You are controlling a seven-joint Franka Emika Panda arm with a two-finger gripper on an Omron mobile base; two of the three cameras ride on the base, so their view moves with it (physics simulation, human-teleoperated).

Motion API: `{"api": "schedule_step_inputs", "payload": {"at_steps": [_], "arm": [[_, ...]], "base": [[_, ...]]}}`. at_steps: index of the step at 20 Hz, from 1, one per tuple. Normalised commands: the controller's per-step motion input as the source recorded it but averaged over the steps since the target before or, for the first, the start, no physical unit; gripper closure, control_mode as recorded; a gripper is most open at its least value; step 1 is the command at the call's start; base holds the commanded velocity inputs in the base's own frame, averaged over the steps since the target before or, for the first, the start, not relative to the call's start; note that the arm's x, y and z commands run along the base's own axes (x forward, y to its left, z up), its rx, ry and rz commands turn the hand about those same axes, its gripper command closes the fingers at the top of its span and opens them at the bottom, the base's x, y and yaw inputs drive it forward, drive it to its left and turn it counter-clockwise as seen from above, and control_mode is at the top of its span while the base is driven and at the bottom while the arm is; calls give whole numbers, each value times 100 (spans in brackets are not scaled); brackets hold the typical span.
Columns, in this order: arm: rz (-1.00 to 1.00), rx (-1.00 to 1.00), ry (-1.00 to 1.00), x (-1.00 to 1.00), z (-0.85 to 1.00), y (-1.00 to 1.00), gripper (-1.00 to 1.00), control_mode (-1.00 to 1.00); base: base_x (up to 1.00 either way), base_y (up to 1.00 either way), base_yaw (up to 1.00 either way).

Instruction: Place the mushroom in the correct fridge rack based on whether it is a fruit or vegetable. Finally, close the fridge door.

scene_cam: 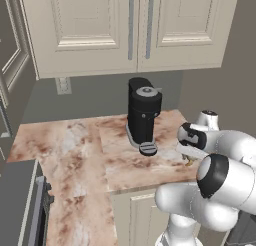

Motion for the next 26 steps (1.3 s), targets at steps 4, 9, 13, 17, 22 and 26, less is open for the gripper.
{"api": "schedule_step_inputs", "payload": {"at_steps": [4,9,13,17,22,26], "arm": [[0,0,0,30,-14,0,-100,-100],[0,0,0,27,-17,0,-100,-100],[0,0,0,22,-20,0,-100,-100],[0,-1,0,16,-24,0,-100,-100],[0,-2,0,3,-18,0,100,-100],[0,0,0,0,0,0,100,-100]], "base": [[0,0,0],[0,0,0],[0,0,0],[0,0,0],[0,0,0],[0,0,0]]}}
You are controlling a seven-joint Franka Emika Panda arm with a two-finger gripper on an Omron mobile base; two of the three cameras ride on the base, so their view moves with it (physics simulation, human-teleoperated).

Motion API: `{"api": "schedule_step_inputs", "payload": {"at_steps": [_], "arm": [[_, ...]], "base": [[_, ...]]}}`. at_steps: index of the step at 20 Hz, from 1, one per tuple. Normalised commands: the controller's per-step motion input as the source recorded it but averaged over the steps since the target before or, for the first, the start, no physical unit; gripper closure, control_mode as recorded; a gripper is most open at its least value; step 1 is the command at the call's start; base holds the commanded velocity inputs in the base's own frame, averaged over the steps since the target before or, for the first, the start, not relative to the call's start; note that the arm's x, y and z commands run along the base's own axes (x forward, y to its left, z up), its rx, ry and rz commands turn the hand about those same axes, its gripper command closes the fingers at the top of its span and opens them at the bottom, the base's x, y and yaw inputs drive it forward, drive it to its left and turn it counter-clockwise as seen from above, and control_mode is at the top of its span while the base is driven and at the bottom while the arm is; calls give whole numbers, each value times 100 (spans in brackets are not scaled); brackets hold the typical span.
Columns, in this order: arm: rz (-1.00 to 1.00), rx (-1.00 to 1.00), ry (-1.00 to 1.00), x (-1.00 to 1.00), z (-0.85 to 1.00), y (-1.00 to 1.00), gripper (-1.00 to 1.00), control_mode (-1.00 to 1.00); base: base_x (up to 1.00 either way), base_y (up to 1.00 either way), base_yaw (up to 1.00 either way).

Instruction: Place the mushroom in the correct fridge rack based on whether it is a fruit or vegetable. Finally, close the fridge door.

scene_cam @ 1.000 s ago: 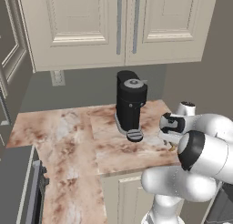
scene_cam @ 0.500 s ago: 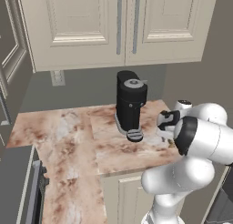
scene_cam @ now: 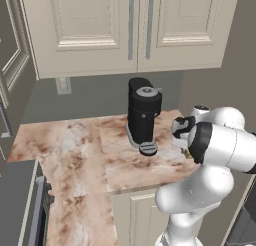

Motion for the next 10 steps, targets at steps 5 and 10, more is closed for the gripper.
{"api": "schedule_step_inputs", "payload": {"at_steps": [5,10], "arm": [[1,-1,-5,-19,3,6,100,-100],[2,-8,-18,-73,41,40,100,-100]], "base": [[0,0,0],[0,0,0]]}}
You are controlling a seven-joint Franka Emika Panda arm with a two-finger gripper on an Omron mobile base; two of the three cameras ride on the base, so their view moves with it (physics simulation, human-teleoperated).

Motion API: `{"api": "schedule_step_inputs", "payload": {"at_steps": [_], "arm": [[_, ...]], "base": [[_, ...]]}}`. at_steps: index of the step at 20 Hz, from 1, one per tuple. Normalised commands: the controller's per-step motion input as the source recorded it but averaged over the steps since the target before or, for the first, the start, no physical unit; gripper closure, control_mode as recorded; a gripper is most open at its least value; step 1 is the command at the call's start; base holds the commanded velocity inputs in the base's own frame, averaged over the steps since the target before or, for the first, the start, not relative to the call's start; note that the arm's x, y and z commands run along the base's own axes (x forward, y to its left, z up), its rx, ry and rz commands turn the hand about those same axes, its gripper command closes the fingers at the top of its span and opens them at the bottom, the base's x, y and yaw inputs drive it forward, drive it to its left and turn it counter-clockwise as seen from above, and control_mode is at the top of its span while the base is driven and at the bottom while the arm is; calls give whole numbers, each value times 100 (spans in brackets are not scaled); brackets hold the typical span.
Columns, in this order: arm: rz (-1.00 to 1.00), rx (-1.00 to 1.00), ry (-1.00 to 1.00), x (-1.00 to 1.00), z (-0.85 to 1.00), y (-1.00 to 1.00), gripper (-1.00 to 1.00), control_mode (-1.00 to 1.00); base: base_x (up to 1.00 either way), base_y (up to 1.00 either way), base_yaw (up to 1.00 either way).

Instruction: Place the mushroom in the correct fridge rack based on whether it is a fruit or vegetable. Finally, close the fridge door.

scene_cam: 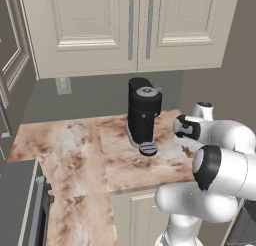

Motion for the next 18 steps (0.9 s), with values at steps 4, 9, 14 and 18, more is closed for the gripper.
{"api": "schedule_step_inputs", "payload": {"at_steps": [4,9,14,18], "arm": [[0,-6,-16,-85,52,49,100,-100],[0,-1,-13,-77,76,43,100,-100],[0,0,-15,-74,88,45,100,-100],[0,0,-7,-49,89,39,100,-100]], "base": [[0,0,0],[0,0,0],[0,0,0],[0,0,0]]}}
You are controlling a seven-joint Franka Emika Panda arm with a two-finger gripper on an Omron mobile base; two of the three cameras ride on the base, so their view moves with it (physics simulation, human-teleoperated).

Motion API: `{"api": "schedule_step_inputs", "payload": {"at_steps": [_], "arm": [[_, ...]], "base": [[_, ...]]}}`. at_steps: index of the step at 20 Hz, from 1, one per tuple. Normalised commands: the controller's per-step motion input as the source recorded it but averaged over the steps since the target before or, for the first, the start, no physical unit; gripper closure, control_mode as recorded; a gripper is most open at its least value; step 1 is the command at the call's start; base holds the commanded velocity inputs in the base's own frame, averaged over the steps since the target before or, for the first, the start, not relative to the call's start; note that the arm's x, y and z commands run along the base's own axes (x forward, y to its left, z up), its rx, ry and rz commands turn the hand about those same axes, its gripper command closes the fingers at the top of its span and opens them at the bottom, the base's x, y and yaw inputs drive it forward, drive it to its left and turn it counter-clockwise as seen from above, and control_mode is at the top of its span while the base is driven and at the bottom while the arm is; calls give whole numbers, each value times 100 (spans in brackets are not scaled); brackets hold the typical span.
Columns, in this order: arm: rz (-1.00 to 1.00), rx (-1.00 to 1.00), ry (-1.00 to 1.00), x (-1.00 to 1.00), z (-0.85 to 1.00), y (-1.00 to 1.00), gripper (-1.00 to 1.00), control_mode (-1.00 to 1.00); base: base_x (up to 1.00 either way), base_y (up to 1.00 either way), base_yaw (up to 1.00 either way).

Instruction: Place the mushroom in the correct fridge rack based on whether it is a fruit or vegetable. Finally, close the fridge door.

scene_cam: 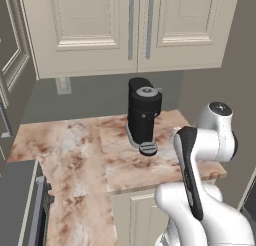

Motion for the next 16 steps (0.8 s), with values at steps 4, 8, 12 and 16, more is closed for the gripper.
{"api": "schedule_step_inputs", "payload": {"at_steps": [4,8,12,16], "arm": [[0,0,-10,-20,83,13,100,-100],[5,0,-1,-1,70,0,100,-100],[0,0,0,0,6,0,100,-100],[0,0,0,0,0,0,100,100]], "base": [[0,0,0],[0,0,0],[0,0,0],[-16,0,0]]}}
